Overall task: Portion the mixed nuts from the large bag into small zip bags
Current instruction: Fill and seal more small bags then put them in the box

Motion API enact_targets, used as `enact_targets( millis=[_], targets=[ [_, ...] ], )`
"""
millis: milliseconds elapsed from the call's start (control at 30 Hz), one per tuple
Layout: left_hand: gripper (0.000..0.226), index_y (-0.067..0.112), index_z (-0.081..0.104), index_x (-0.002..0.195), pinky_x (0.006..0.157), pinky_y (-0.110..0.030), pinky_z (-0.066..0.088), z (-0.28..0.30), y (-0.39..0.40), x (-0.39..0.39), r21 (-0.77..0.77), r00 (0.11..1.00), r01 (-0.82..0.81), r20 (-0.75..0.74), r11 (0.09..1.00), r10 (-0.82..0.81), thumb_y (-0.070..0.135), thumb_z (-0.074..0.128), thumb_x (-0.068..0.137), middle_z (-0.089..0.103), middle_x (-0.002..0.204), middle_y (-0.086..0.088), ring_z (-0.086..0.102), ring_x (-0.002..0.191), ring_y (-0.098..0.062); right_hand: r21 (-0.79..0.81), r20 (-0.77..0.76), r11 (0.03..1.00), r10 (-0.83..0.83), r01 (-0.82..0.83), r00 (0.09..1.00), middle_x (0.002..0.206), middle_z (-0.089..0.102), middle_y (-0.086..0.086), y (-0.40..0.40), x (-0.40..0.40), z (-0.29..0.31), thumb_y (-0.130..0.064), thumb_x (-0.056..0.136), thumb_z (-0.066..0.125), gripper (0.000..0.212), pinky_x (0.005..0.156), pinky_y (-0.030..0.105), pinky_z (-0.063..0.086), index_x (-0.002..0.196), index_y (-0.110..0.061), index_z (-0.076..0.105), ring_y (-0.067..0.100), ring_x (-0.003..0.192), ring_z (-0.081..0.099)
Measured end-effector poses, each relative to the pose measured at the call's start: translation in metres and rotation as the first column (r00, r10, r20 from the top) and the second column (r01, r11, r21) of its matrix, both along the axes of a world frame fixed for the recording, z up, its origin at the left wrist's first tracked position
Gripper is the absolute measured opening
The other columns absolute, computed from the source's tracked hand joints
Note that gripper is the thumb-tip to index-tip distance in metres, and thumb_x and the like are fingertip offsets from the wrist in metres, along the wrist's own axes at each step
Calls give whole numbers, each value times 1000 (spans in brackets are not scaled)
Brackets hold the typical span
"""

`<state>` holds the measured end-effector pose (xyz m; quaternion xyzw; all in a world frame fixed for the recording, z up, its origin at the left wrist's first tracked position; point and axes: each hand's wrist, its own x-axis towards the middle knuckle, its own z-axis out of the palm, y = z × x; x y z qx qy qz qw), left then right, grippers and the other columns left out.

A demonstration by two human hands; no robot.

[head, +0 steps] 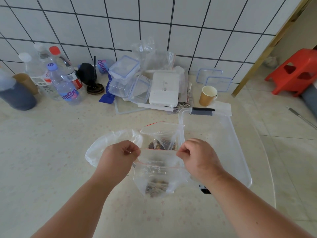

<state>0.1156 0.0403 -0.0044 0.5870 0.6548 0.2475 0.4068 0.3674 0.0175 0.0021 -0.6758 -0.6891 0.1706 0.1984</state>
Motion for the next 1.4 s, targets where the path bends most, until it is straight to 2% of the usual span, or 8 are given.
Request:
enact_targets(
  millis=[167, 233, 333, 467, 633, 933, 1133, 1400],
  targets=[
    [12, 37, 64, 100, 78, -13, 40, 8, 0, 11, 91, 968, 165, -204, 982, -144, 31, 71, 91, 67, 103, 21, 59, 92, 6, -29, -9, 999, 21, -21, 1000, 69, 58, -13, 0, 1, 1, -29, 86, 75, 21, 63, 18, 40, 72, -16, 68, 11, 69, 58],
    [35, 34, 63, 123, 96, -22, 39, 13, 2, 22, 167, 927, 283, -302, 945, -224, 34, 72, 89, 62, 116, 23, 54, 111, -2, -40, -24, 999, 11, -12, 1000, 73, 62, -12, 1, 1, 2, -29, 87, 75, 19, 68, 24, 43, 74, -17, 70, 14, 74, 60],
    [34, 28, 68, 123, 104, -33, 37, 22, 7, 47, 233, 833, 487, -413, 842, -368, 37, 71, 90, 68, 118, 13, 56, 118, -15, -55, -49, 998, 1, -4, 999, 69, 56, -17, 0, -1, 1, -30, 87, 75, 20, 67, 23, 38, 69, -24, 67, 15, 75, 59],
    [25, 28, 72, 116, 99, -30, 37, 23, 12, 70, 204, 721, 627, -518, 752, -461, 41, 64, 96, 72, 111, 10, 60, 111, -17, -73, -22, 997, 13, -15, 1000, 67, 52, -18, 0, -3, -1, -35, 87, 74, 27, 63, 19, 36, 65, -34, 59, 12, 74, 56],
    [19, 28, 76, 104, 66, -26, 26, 21, 16, 78, 164, 695, 634, -549, 756, -464, 37, 58, 101, 67, 92, 6, 61, 96, -20, -45, 9, 998, 43, -42, 999, 66, 48, -20, 1, -3, 0, -31, 87, 74, 13, 59, 13, 29, 75, -26, 70, 10, 71, 55],
    [18, 23, 71, 105, 78, -25, 32, 6, 18, 72, 205, 698, 651, -540, 731, -471, 30, 54, 104, 68, 99, 5, 61, 97, -20, -45, 22, 996, 77, -76, 997, 70, 49, -18, 1, -3, 3, -31, 90, 69, 14, 64, 17, 30, 77, -28, 67, 13, 75, 55],
    [21, 34, 66, 104, 54, -19, 10, 10, 11, 64, 206, 701, 589, -611, 782, -367, 43, 47, 106, 63, 98, 14, 58, 96, -10, -57, 25, 997, 55, -54, 998, 75, 57, -14, 1, -3, 6, -27, 89, 70, 12, 70, 28, 40, 78, -23, 67, 14, 76, 57],
    [21, 32, 67, 106, 55, -15, 18, 4, 12, 53, 192, 720, 567, -588, 801, -368, 43, 48, 105, 67, 100, 12, 61, 94, -12, -60, 6, 996, 66, -65, 998, 74, 61, -12, 2, -3, 10, -22, 87, 72, 13, 75, 32, 47, 75, -17, 67, 13, 74, 58]
  ],
)
